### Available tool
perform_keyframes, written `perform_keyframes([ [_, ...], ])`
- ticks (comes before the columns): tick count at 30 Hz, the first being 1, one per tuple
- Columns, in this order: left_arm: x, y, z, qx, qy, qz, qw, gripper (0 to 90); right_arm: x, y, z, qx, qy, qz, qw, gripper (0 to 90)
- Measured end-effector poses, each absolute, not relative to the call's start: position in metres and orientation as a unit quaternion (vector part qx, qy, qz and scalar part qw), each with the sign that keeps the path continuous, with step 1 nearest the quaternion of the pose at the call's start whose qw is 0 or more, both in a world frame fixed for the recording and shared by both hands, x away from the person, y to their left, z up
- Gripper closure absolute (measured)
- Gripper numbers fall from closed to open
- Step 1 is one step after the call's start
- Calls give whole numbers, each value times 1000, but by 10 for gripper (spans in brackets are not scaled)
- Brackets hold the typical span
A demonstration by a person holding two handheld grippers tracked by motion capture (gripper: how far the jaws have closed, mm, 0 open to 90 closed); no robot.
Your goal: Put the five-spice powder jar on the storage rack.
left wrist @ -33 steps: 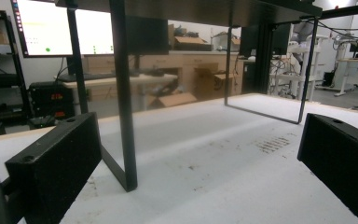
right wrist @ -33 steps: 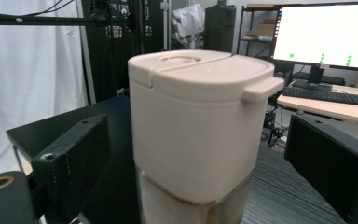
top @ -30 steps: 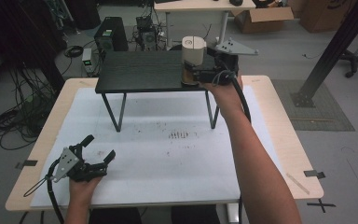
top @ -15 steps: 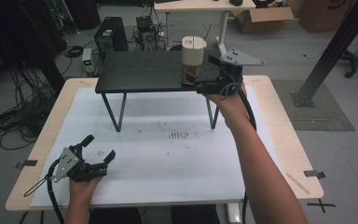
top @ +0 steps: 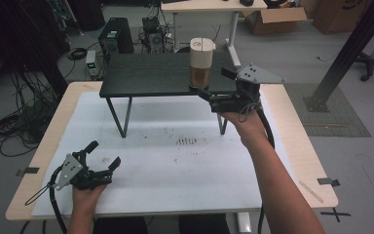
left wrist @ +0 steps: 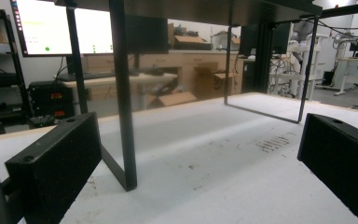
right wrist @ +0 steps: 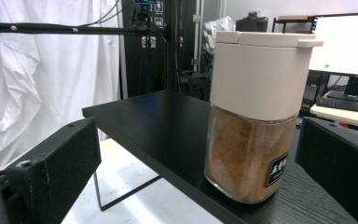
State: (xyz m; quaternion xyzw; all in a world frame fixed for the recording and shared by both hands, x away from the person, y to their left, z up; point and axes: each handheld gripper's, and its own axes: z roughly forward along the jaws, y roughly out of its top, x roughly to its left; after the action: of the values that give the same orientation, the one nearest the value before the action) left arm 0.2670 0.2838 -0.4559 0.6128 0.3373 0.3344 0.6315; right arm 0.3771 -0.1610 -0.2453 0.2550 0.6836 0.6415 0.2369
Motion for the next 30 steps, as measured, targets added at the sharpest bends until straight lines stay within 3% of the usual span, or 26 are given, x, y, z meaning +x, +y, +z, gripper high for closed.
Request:
perform_keyframes([
  [30,267,283,-456,613,336,335,632,2,355,-172,-303,260,673,656,221,0],
])
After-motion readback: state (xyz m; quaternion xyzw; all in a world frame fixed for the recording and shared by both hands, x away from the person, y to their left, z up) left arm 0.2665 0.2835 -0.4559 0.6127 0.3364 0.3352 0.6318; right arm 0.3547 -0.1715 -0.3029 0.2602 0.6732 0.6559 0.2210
